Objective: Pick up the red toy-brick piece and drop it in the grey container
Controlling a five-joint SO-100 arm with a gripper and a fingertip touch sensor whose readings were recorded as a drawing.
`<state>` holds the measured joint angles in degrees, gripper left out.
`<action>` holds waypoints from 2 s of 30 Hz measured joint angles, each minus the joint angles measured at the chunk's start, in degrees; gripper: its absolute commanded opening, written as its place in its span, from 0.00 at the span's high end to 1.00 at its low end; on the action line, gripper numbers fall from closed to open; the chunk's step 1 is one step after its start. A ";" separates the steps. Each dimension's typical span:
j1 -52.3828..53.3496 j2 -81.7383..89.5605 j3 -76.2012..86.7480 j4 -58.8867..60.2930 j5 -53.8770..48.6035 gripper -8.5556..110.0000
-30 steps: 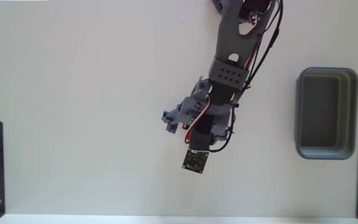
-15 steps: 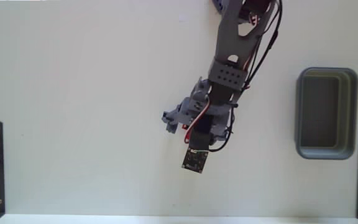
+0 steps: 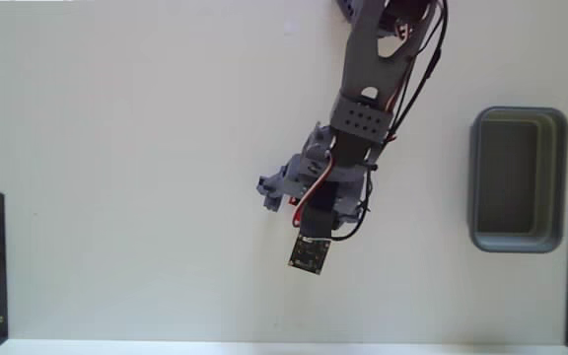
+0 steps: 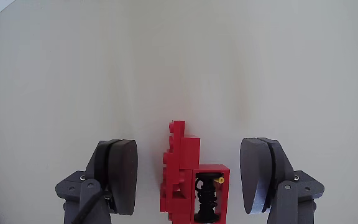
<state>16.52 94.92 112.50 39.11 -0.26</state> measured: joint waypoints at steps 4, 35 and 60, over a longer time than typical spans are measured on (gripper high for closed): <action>0.00 0.00 0.00 0.00 0.00 0.05; 0.00 0.00 0.00 0.00 0.00 0.12; 0.00 0.00 0.00 0.00 0.00 0.18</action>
<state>16.52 94.92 112.50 39.11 -0.26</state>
